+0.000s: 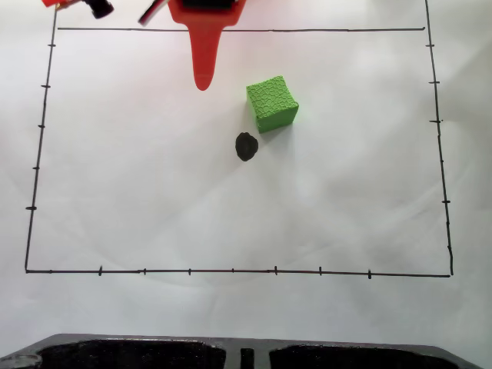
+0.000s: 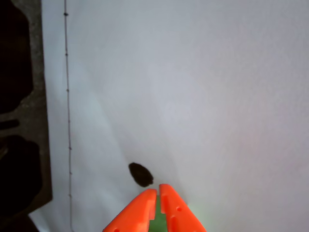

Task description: Grasp the colored block, Place it on the black dot, and then return the arm to the default position.

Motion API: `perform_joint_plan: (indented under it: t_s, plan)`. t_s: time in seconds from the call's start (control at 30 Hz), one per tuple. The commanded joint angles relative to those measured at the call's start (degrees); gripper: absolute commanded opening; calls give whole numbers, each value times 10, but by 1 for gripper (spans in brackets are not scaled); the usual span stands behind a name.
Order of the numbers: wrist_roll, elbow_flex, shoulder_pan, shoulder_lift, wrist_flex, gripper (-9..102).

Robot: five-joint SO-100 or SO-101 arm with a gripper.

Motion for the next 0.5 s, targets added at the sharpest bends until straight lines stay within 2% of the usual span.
perform_joint_plan:
  t_s: [0.0,0.2,0.47]
  plan:
    - [4,-3,4,8,-5,0]
    - [22,-8,4,5,7,0]
    - [-18,-61,0,-62,20,0]
